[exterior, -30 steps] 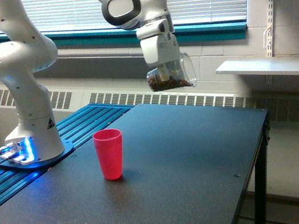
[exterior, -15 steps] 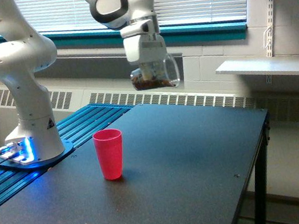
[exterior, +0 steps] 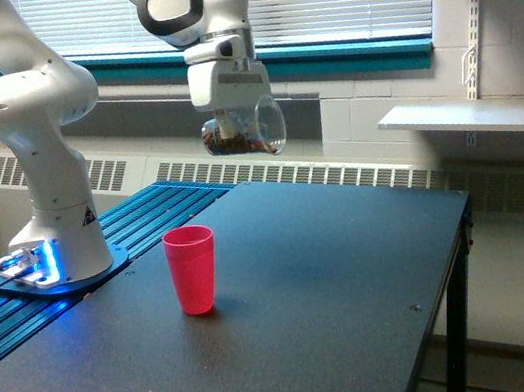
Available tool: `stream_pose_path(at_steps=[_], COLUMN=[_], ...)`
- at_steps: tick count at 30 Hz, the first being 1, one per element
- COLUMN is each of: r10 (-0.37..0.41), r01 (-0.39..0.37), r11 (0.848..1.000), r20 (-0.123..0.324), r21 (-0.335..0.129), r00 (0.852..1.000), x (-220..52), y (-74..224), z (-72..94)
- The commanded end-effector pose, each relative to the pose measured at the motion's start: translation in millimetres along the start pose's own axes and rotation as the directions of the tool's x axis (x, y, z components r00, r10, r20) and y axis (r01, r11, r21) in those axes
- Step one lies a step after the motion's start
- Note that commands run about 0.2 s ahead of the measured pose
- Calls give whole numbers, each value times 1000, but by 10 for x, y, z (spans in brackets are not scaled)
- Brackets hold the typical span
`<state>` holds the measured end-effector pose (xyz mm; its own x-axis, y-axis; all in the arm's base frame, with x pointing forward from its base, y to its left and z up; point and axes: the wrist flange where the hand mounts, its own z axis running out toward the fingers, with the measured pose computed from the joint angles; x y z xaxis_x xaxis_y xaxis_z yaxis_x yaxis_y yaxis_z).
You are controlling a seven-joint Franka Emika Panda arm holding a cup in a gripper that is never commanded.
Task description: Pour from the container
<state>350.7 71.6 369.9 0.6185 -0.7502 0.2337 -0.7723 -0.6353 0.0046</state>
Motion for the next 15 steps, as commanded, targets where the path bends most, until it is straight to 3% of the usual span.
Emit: stream_pose_path(at_steps=[1, 15], r10=[78, 163], r01=[-78, -162], r11=[997, 986], r20=[14, 18], r21=[-18, -35], r00=[997, 986], x=[-115, -156], y=[55, 132], z=[9, 32])
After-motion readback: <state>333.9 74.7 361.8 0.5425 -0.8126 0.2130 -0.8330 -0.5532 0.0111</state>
